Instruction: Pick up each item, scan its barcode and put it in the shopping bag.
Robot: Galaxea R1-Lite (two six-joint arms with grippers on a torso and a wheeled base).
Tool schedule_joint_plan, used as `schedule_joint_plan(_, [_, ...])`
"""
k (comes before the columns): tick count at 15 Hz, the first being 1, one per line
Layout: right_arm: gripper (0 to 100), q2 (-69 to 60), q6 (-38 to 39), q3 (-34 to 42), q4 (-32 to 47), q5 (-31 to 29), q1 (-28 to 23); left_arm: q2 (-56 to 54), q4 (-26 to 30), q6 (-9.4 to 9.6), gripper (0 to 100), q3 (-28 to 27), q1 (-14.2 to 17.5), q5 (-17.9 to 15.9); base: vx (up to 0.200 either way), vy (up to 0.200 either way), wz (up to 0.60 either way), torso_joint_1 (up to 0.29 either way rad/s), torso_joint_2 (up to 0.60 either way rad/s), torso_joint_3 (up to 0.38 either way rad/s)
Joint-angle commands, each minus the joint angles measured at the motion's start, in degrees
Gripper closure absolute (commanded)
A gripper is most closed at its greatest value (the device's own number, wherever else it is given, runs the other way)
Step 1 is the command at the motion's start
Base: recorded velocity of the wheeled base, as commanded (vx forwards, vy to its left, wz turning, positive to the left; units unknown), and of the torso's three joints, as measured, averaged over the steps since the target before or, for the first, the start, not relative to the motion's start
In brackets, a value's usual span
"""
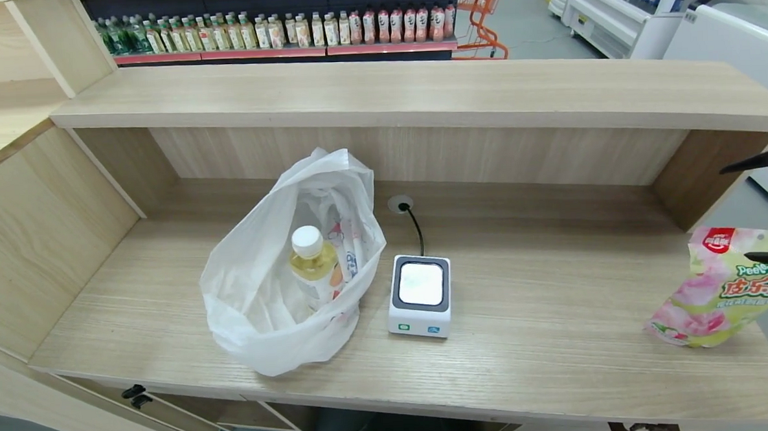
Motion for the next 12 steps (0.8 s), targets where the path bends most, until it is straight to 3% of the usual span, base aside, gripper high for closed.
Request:
schedule_joint_plan(1, [0, 4.1, -0.1, -2.1, 1.7, -3.3, -1.7, 0.0, 0.0, 0.01, 0, 0.0, 0.0, 0.0, 0.000, 0.000, 0.00, 0.000, 0.00, 0.000])
schedule_joint_plan(3, [0, 7.9, -0.8, -2.6, 1.9, -4.7, -4.5, 0.0, 0.0, 0.01, 0, 0.0, 0.0, -0.1, 0.000, 0.000, 0.00, 0.000, 0.00, 0.000])
schedule_joint_plan(12, [0, 12.2, -5.6, -2.2, 1.9, -7.2, -4.5, 0.0, 0.0, 0.01, 0, 0.0, 0.0, -0.1, 0.000, 0.000, 0.00, 0.000, 0.00, 0.000])
